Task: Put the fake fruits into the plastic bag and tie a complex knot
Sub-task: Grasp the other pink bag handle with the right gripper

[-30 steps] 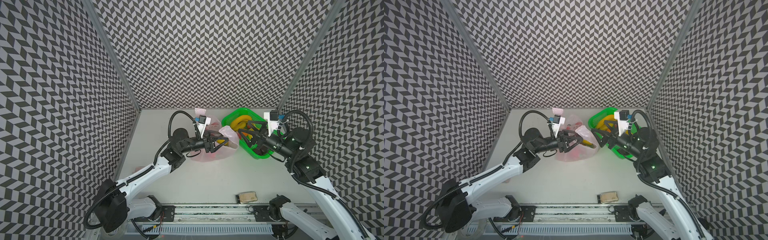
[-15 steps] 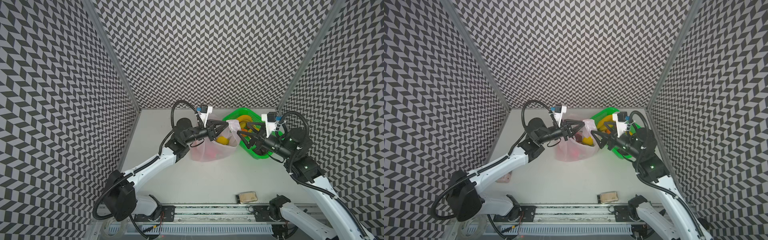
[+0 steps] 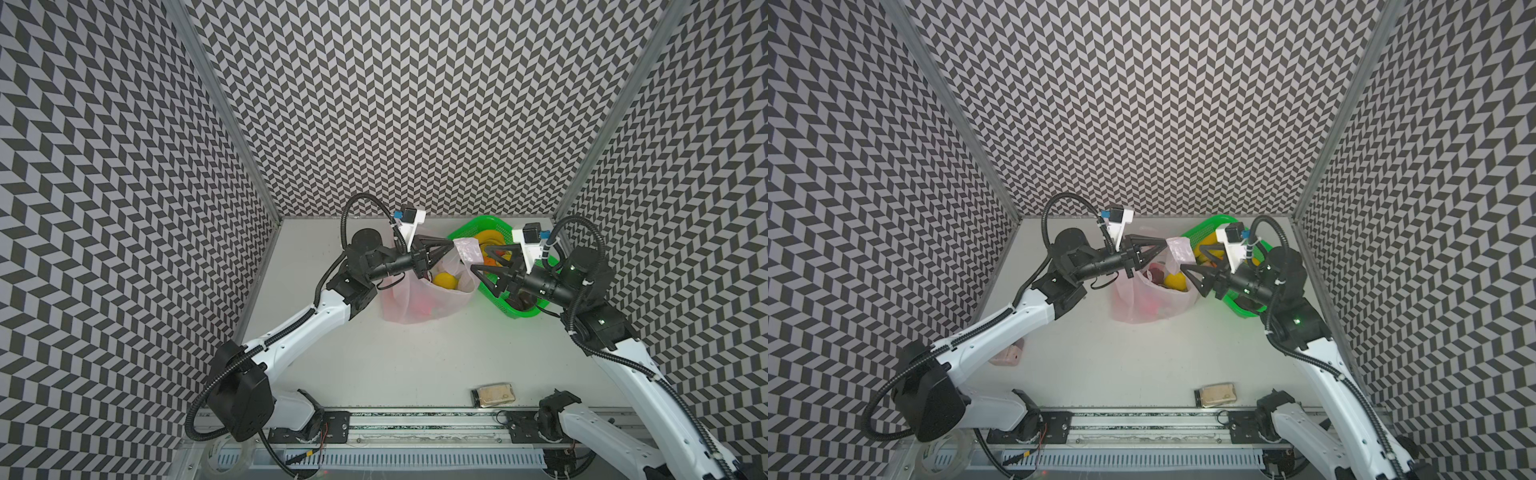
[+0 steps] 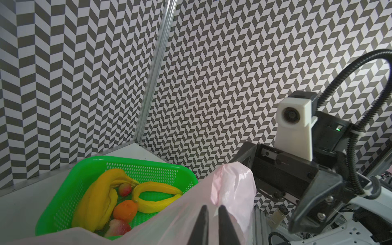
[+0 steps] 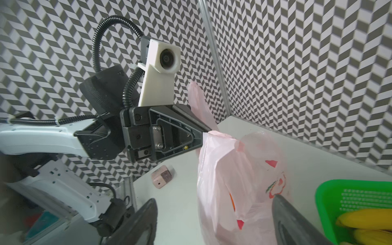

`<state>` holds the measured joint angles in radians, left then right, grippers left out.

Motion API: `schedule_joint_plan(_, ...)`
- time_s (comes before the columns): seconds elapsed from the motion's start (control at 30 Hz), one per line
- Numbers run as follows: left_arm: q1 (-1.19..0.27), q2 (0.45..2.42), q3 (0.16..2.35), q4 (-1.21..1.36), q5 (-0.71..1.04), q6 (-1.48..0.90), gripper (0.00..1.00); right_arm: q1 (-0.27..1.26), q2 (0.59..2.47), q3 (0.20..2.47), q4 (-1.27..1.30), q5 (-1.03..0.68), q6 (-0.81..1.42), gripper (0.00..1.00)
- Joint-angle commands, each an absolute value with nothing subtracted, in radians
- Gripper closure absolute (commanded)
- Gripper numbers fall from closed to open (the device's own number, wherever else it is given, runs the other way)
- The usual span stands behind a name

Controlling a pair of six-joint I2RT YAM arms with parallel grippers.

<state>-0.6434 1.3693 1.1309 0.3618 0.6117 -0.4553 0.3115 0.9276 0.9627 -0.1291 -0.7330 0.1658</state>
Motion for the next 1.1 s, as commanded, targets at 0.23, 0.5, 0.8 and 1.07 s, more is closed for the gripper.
schedule_joint_plan(0.23,-0.536,1.258,1.185,0.184,0.690,-0.349,0.53,0.310,1.023,0.968,0.081,-0.936,0.235,0.64)
schedule_joint_plan(0.5,-0.536,1.260,1.207,0.119,0.708,-0.318,0.40,0.329,1.050,0.989,0.020,-0.941,0.140,0.41)
schedule_joint_plan(0.8,-0.516,1.246,1.233,0.027,0.717,-0.251,0.35,0.407,1.142,1.103,-0.123,-0.896,0.024,0.64)
schedule_joint_plan(1.07,-0.472,1.220,1.243,0.017,0.807,-0.269,0.28,0.406,1.136,1.066,0.064,-0.986,0.110,1.00)
